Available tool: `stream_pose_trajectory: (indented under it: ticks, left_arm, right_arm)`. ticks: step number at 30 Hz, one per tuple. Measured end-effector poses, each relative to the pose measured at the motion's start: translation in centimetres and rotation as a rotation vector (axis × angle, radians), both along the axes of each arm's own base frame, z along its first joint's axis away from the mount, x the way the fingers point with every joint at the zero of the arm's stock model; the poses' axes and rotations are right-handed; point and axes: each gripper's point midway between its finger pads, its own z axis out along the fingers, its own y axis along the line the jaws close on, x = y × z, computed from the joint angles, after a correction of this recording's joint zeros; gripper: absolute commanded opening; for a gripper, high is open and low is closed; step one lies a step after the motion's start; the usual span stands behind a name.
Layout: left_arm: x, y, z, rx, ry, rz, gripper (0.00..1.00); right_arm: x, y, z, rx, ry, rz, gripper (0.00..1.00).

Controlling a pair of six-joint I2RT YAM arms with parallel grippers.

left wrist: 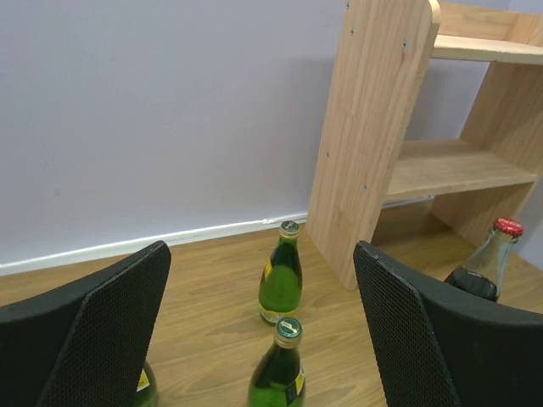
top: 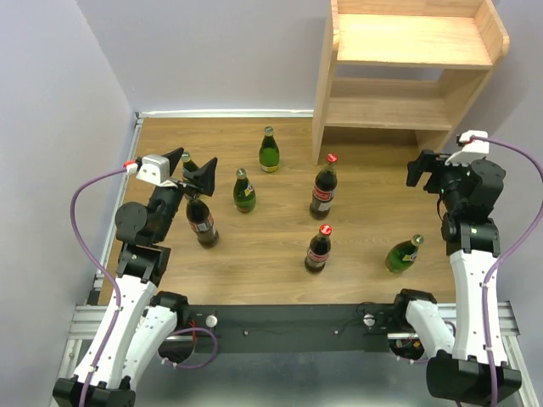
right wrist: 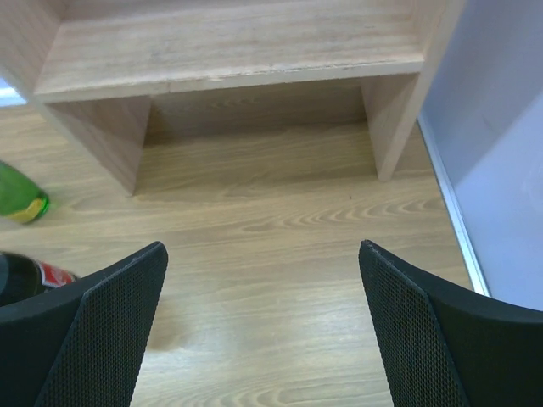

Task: Place and organize the beverage onto the shelf
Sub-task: Move the drink to the center of the board.

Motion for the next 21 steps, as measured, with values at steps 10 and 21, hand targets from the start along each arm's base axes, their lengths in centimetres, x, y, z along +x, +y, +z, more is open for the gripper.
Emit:
stream_pose_trajectory:
  ticks: [10, 21]
  left_arm:
    - [-0.1, -0.2, 0.0, 0.005, -0.002, -0.015, 0.96]
    - [-0.3, -0.7, 0.0, 0.014, -0.005, -0.041, 0.96]
  right_arm:
    - [-2.0, 7.1, -2.3, -0.182, 0.063, 0.561, 1.00]
    - [-4.5, 11.6, -3.7, -0.173, 0.019, 0.910, 1.00]
